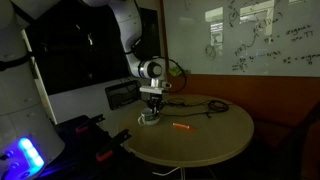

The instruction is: Move the white mug to the right

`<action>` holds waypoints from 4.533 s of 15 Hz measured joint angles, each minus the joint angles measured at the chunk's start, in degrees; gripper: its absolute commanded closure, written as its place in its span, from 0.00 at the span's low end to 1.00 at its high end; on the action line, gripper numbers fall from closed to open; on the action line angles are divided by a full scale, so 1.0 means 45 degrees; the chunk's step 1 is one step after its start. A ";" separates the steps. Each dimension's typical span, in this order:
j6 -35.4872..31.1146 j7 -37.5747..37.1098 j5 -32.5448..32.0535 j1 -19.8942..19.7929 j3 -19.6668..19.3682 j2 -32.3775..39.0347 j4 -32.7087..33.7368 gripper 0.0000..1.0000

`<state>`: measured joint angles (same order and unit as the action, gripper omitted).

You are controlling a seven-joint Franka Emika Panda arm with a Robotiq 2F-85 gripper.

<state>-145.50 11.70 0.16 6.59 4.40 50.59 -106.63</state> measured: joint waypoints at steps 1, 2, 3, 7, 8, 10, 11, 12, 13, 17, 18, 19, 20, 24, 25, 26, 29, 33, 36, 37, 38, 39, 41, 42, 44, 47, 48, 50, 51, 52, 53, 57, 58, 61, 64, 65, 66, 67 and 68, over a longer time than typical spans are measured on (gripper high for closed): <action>0.0042 -0.0120 -0.0063 0.0042 -0.0001 0.0030 0.0064 1.00; 0.0100 -0.0215 -0.0143 0.0095 -0.0001 0.0064 0.0113 1.00; 0.0263 -0.0273 -0.0286 0.0153 -0.0029 0.0086 0.0134 0.98; 0.0411 -0.0477 -0.0543 0.0298 -0.0076 0.0103 0.0225 0.98; 0.0419 -0.0477 -0.0580 0.0327 -0.0088 0.0103 0.0232 0.98; 0.0420 -0.0477 -0.0737 0.0361 -0.0090 0.0101 0.0241 0.98; 0.0420 -0.0477 -0.0819 0.0376 -0.0089 0.0096 0.0241 0.98; 0.0421 -0.0476 -0.0895 0.0377 -0.0089 0.0089 0.0240 0.98; 0.0421 -0.0469 -0.0974 0.0365 -0.0093 0.0081 0.0240 0.98; 0.0420 -0.0421 -0.1307 0.0156 -0.0249 -0.0035 0.0174 0.98; 0.0419 -0.0381 -0.1355 0.0033 -0.0273 -0.0104 0.0121 0.98; 0.0419 -0.0272 -0.1364 -0.0127 -0.0262 -0.0181 0.0054 0.98; 0.0419 -0.0054 -0.1364 -0.0321 -0.0230 -0.0277 -0.0030 0.98; 0.0410 0.1105 -0.1362 -0.1252 0.0103 -0.0822 -0.0643 0.98; 0.0372 0.1271 -0.1362 -0.1413 0.0121 -0.0964 -0.0831 0.98; 0.0309 0.1435 -0.1362 -0.1552 0.0129 -0.1102 -0.1044 0.98; -0.0028 0.1805 -0.1364 -0.1822 0.0133 -0.1386 -0.1637 0.98; -0.0583 0.1850 -0.1447 -0.1875 0.0104 -0.1438 -0.2122 0.98; -0.1116 0.1818 -0.1859 -0.1815 -0.0012 -0.1436 -0.2371 0.98; -0.1255 0.1786 -0.2053 -0.1745 -0.0124 -0.1434 -0.2427 0.98; -0.1388 0.1741 -0.2246 -0.1639 -0.0269 -0.1431 -0.2475 0.98; -0.1472 0.1628 -0.2431 -0.1551 -0.0391 -0.1422 -0.2512 0.98; -0.1527 0.1497 -0.2647 -0.1364 -0.0600 -0.1374 -0.2537 0.98; -0.1535 0.1434 -0.2719 -0.1308 -0.0651 -0.1340 -0.2537 0.98; -0.1595 0.1303 -0.2798 -0.1253 -0.0667 -0.1283 -0.2537 0.98; -0.1670 0.1302 -0.2798 -0.1228 -0.0665 -0.1211 -0.2522 0.98; -0.1679 0.1302 -0.2798 -0.1232 -0.0665 -0.1189 -0.2509 0.98; -0.1680 0.1302 -0.2798 -0.1244 -0.0665 -0.1168 -0.2481 0.98; -0.1680 0.1302 -0.2798 -0.1245 -0.0665 -0.1157 -0.2458 0.66; -0.1680 0.1302 -0.2798 -0.1246 -0.0665 -0.1150 -0.2439 0.65; -0.1680 0.1302 -0.2797 -0.1245 -0.0664 -0.1144 -0.2420 0.58; -0.1680 0.1302 -0.2797 -0.1246 -0.0644 -0.1158 -0.2256 0.30; -0.1680 0.1302 -0.2796 -0.1248 -0.0626 -0.1192 -0.2233 0.21; -0.1615 0.1335 -0.2704 -0.1471 -0.0324 -0.1564 -0.2273 0.01; -0.0636 0.1628 -0.2337 -0.2034 0.0331 -0.2275 -0.2380 0.00; -0.0263 0.1653 -0.2194 -0.2164 0.0469 -0.2596 -0.2455 0.00; 0.0093 0.1662 -0.2048 -0.2256 0.0576 -0.2929 -0.2533 0.00; 0.0543 0.1661 -0.1832 -0.2273 0.0622 -0.3290 -0.2607 0.00; 0.1064 0.1660 -0.1669 -0.2266 0.0640 -0.3649 -0.2657 0.00</action>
<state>-140.72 19.17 -7.35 -3.61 7.29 34.17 -118.59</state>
